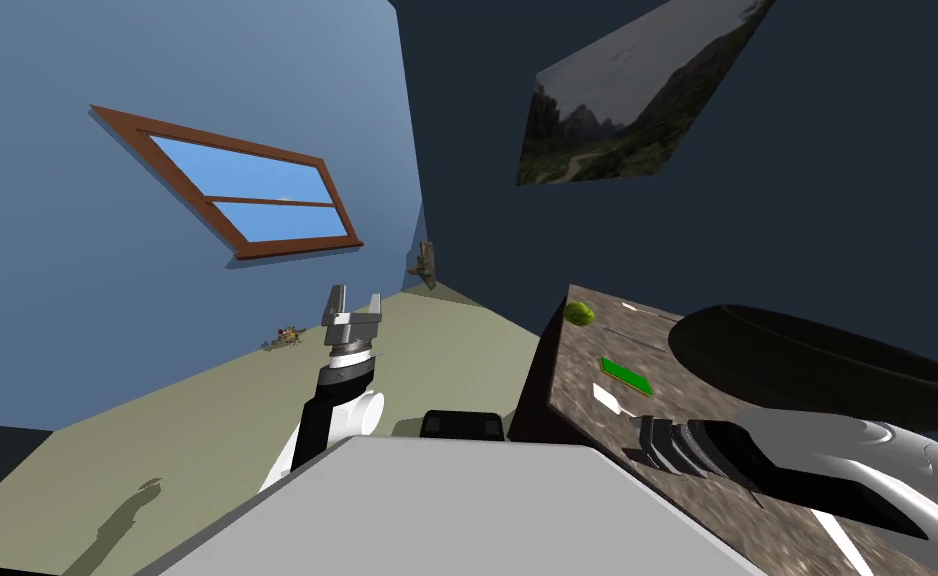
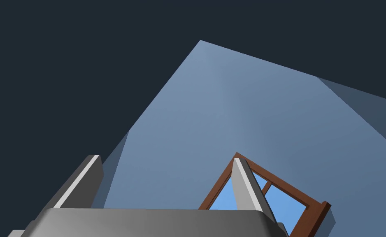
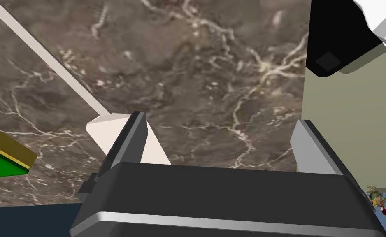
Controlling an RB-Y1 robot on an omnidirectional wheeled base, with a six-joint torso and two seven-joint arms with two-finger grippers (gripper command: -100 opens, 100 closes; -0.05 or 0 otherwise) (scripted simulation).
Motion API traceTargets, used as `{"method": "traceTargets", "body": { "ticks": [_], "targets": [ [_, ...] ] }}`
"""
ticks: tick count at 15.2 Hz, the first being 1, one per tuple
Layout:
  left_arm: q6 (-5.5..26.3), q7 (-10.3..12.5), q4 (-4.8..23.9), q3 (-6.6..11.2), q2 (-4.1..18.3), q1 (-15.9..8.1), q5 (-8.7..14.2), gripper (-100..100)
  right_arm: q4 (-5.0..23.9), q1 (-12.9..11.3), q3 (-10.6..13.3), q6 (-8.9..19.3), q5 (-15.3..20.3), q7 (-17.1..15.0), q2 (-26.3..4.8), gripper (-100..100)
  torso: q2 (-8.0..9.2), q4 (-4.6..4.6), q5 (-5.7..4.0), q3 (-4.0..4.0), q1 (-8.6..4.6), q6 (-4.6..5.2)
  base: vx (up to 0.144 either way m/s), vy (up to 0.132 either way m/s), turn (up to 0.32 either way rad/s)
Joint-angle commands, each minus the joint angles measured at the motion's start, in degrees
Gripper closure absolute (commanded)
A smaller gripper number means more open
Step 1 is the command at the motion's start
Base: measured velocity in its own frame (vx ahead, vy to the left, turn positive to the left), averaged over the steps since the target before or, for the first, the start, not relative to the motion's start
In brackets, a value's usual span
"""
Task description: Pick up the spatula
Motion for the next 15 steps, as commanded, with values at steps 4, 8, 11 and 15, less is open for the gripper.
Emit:
{"method": "traceTargets", "body": {
  "ticks": [4, 8, 11, 15],
  "targets": [
    [0.00, 0.00, 0.00, 0.00, 0.00, 0.00, 0.00, 0, 1.27, 3.07, -0.25, 0.68, 1.91, -0.45, -5.19, -100, -0.03, 0.00, -0.01, -0.01, -0.07, -0.04, 0.041, -0.018, 0.078],
    [0.00, 0.00, 0.00, 0.00, 0.01, 0.00, 0.00, 0, 2.17, 5.19, 0.26, 1.22, 2.63, -0.31, -9.39, -100, -0.09, -0.02, -0.04, -0.04, -0.19, -0.03, 0.056, -0.045, 0.078],
    [0.00, 0.00, 0.00, 0.00, 0.01, 0.00, 0.00, 0, 2.78, 6.97, 0.75, 1.59, 3.19, -0.21, -12.54, -100, -0.10, -0.02, -0.06, -0.05, -0.26, -0.03, 0.055, -0.061, 0.075],
    [0.00, 0.00, 0.00, 0.01, 0.01, 0.00, 0.00, 0, 2.87, 7.80, 1.43, 1.88, 3.53, -0.17, -14.37, -100, -0.04, 0.00, -0.07, -0.02, -0.28, -0.01, 0.038, -0.057, 0.046]
  ]
}}
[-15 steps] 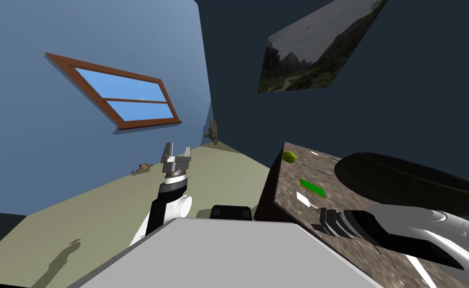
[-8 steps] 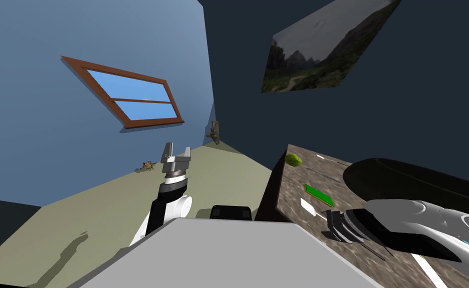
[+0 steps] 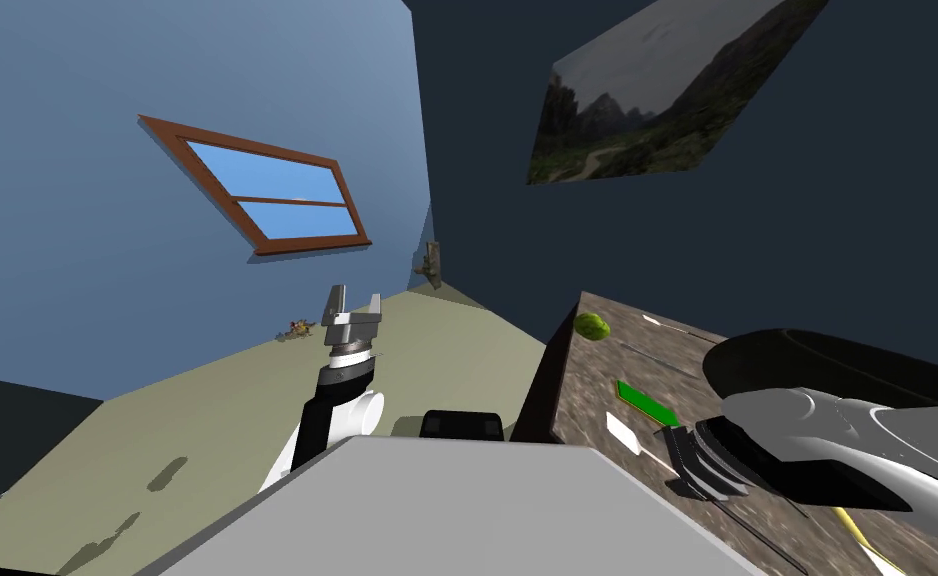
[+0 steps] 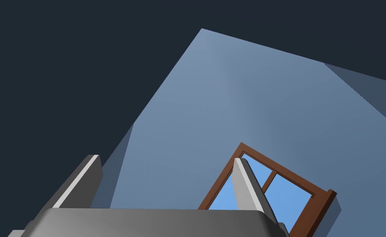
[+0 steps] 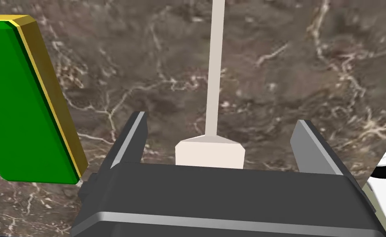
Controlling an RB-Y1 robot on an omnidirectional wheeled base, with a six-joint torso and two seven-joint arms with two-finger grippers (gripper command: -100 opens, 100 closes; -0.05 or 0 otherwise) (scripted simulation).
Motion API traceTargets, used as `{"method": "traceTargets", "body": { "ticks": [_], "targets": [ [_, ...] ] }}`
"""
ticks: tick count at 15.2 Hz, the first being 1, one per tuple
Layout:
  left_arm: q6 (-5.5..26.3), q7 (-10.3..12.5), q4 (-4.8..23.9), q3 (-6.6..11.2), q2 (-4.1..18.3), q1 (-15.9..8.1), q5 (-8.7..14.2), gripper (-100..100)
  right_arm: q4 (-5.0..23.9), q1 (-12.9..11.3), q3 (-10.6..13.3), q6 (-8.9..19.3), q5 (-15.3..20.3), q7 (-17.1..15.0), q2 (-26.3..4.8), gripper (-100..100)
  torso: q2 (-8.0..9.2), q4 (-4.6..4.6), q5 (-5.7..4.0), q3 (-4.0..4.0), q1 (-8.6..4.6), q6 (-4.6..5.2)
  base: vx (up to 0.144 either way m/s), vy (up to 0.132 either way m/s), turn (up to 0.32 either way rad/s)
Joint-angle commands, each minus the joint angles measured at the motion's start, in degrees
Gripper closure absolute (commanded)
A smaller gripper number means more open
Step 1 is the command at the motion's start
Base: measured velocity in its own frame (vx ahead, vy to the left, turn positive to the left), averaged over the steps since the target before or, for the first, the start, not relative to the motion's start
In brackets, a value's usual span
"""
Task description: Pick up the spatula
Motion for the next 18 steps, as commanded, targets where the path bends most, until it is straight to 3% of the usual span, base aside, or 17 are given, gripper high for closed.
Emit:
{"method": "traceTargets", "body": {
  "ticks": [1, 9, 10, 11, 15, 16, 18],
  "targets": [
    [0.00, 0.00, 0.00, 0.00, 0.00, 0.00, 0.00, 0, -1.30, 2.32, -1.20, 2.29, 0.13, 0.33, 1.00, -100, 0.00, 0.00, 0.00, 0.00, 0.00, 0.00, 0.025, -0.026, 0.081],
    [0.00, 0.00, 0.00, 0.00, 0.00, 0.00, 0.00, 0, -4.32, 7.74, -3.99, 7.64, 0.43, 1.10, 3.34, -100, 0.12, 0.03, 0.03, 0.08, 0.11, 0.01, 0.018, -0.026, 0.060],
    [0.00, 0.00, 0.00, 0.00, 0.00, 0.00, 0.00, 0, -3.52, 7.06, -3.73, 6.42, 0.43, 1.03, 3.10, -100, 0.12, 0.03, 0.03, 0.08, 0.10, 0.01, 0.010, -0.016, 0.017],
    [0.00, 0.00, 0.00, 0.00, 0.00, 0.00, 0.00, 0, -3.55, 7.35, -3.96, 6.66, 0.44, 1.09, 3.19, 100, 0.13, 0.04, 0.04, 0.08, 0.13, 0.01, 0.004, -0.006, 0.001],
    [0.00, 0.00, 0.00, -0.01, -0.01, 0.00, 0.00, 0, -3.56, 7.34, -3.94, 6.65, 0.46, 1.13, 3.17, 100, 0.17, 0.05, 0.03, 0.10, 0.20, 0.01, 0.000, 0.000, 0.000],
    [0.00, 0.00, 0.00, -0.01, -0.01, 0.00, 0.00, 0, -3.02, 5.42, -2.79, 5.35, 0.30, 0.77, 2.34, 100, 0.17, 0.05, 0.03, 0.10, 0.20, 0.01, -0.008, 0.008, -0.072],
    [0.00, 0.00, 0.00, -0.01, -0.01, 0.00, 0.00, 0, -2.16, 3.87, -1.99, 3.82, 0.21, 0.55, 1.67, 100, 0.21, 0.06, 0.06, 0.13, 0.27, 0.04, -0.020, 0.032, -0.095]
  ]
}}
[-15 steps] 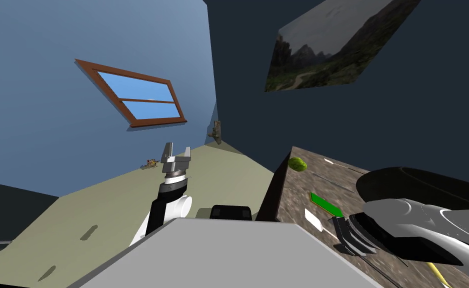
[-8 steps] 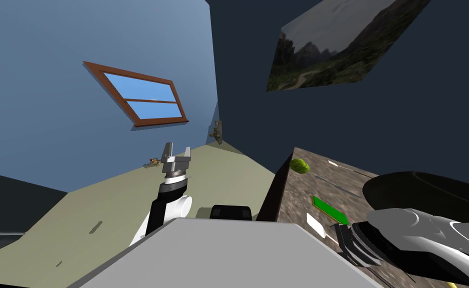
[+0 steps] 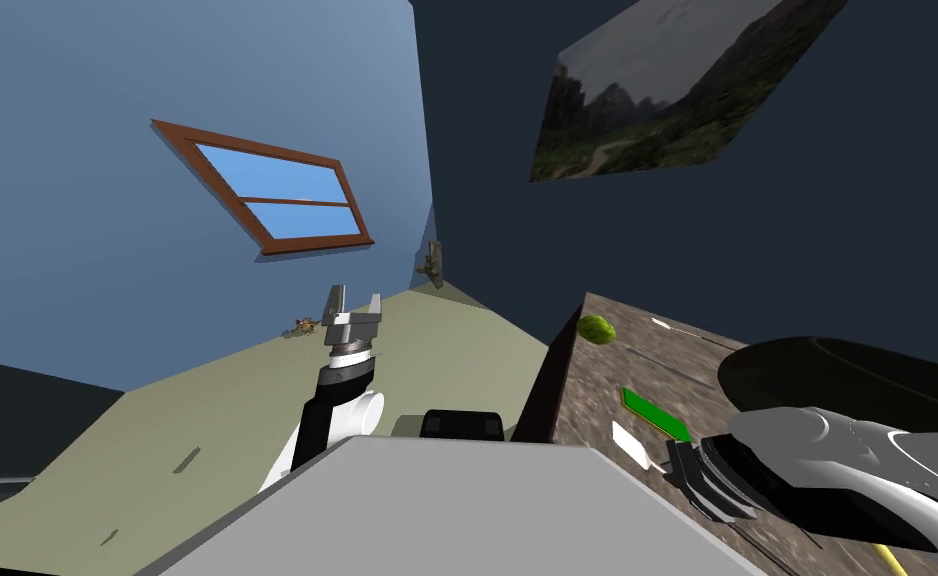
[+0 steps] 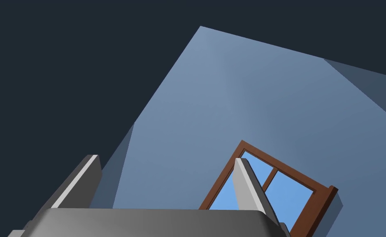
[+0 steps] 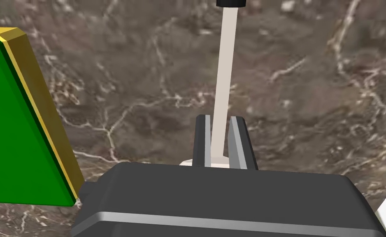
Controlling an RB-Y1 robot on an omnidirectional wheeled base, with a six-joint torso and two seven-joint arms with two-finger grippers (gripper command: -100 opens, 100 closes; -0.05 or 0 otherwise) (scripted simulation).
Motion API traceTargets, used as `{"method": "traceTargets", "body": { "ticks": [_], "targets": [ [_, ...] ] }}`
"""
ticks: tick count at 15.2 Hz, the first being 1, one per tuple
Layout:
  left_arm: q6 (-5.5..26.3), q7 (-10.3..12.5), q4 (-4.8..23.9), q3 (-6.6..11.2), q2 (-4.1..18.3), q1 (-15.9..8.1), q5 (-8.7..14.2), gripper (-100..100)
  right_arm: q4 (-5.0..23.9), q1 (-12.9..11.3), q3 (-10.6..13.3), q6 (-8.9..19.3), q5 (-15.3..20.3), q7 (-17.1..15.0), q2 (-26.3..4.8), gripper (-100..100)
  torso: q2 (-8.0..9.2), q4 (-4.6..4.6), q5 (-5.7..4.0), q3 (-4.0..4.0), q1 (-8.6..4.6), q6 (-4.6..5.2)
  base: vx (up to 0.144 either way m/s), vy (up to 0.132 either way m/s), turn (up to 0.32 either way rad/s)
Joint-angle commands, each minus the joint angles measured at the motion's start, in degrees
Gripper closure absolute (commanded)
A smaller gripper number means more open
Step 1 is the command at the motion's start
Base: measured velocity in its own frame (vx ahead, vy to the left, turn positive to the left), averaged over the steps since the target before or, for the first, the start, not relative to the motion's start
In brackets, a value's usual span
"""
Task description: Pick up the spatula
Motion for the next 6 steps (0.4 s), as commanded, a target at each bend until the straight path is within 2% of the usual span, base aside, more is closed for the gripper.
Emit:
{"method": "traceTargets", "body": {
  "ticks": [1, 5, 6],
  "targets": [
    [0.00, 0.00, 0.00, 0.00, 0.00, 0.00, 0.00, 0, 0.76, -1.95, 1.12, -1.77, -0.11, -0.31, -0.78, 100, 0.00, 0.00, 0.00, 0.00, 0.00, 0.00, -0.022, 0.044, -0.065],
    [0.00, 0.00, 0.00, 0.00, 0.00, 0.00, 0.00, 0, 2.48, -5.05, 2.72, -4.83, -0.28, -0.75, -2.11, 100, 0.03, 0.01, 0.03, 0.02, 0.03, 0.00, -0.023, 0.030, -0.055],
    [0.00, 0.00, 0.00, 0.00, 0.00, 0.00, 0.00, 0, 2.14, -3.83, 2.02, -3.78, -0.14, -0.46, -1.44, 100, 0.03, 0.01, 0.03, 0.02, 0.01, 0.00, -0.013, 0.014, -0.022]
  ]
}}
